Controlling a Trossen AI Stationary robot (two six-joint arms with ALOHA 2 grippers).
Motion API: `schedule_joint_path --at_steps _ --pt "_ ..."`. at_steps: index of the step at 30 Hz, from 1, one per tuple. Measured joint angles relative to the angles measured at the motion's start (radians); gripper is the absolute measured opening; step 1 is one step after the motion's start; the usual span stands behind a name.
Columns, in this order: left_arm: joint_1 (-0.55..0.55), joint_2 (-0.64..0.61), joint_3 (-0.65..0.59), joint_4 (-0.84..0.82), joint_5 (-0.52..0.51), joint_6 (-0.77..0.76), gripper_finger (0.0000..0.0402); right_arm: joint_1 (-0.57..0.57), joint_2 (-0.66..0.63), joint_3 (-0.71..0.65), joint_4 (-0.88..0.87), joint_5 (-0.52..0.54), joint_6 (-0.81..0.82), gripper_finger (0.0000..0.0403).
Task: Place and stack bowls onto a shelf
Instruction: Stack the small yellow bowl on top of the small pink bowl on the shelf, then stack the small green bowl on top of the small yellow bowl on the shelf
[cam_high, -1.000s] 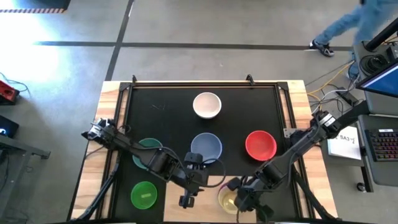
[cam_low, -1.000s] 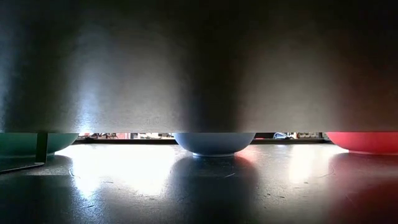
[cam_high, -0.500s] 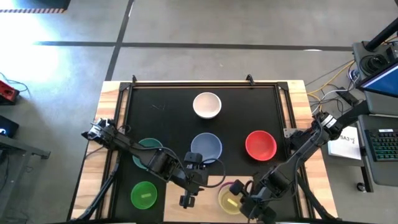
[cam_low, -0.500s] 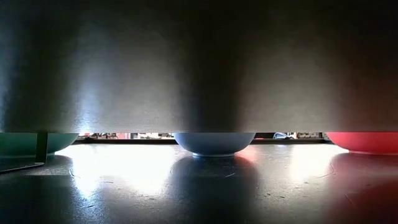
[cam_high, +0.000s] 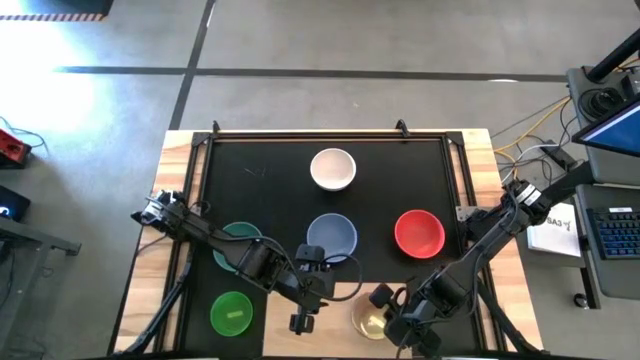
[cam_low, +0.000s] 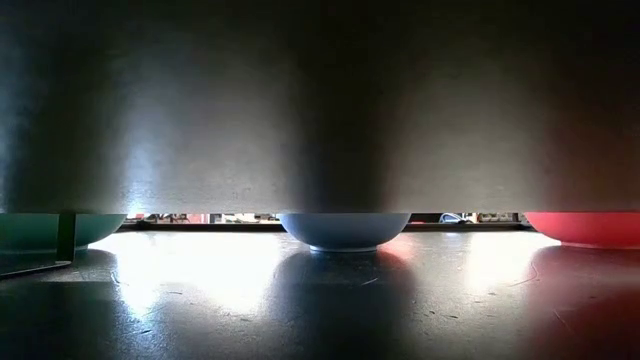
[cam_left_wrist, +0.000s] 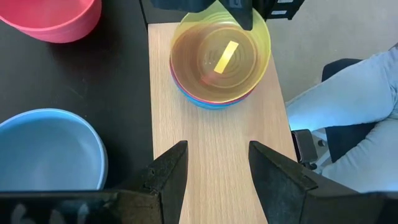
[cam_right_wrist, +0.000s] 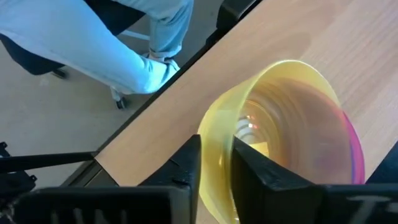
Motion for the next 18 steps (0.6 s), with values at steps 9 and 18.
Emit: schedule_joint_path --at_steps 9,18 --pt "0.0 0.0 0.0 0.0 0.0 0.0 0.0153 0.007 -0.002 0.059 -0.045 -0.03 -0.001 0.0119" --pt "0.0 0.0 0.0 0.0 -0.016 0.01 0.0153 0.013 -0.002 0.062 -0.05 -0.063 0.024 0.0075"
